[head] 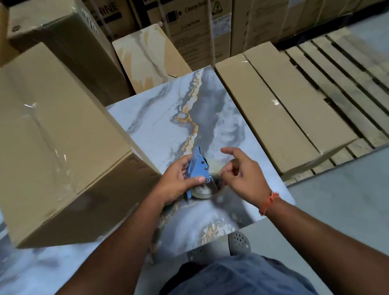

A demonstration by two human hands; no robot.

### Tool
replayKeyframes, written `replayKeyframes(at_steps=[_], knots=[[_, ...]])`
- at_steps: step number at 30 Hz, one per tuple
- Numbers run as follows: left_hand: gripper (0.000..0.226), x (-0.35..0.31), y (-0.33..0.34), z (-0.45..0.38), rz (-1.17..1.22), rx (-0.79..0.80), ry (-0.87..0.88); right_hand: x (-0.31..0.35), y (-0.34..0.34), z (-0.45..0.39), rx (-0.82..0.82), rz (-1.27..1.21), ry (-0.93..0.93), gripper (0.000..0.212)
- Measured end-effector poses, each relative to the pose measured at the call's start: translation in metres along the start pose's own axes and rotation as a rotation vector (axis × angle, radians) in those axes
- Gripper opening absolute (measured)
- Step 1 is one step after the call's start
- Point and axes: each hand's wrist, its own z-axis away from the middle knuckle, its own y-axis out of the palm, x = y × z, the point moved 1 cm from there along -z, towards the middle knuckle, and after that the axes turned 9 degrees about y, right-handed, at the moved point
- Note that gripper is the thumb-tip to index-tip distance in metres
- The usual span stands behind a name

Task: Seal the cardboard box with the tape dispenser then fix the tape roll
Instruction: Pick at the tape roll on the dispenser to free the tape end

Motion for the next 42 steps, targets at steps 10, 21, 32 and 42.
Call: replayKeyframes(at_steps=[10, 21, 32, 42], knots=[[0.072, 0.001, 0.006, 0.009, 0.054, -0.025, -0.011, 0.015, -0.013, -0.042, 0.189, -0.072, -0.069, 0.034], [0.068, -0.006, 0.011, 0.013, 0.000, 0.013, -0.003, 0.019, -0.003, -0.050, 0.355, -0.034, -0.028, 0.039], [0.071, -0.004, 0.008, 0.012, 0.031, 0.015, -0.019, 0.014, -0.014, -0.053, 0.314, -0.049, -0.080, 0.036], [0.076, -0.004, 0.006, 0.006, 0.026, 0.033, -0.032, 0.019, -0.023, -0.054, 0.349, 0.058, -0.121, 0.048]])
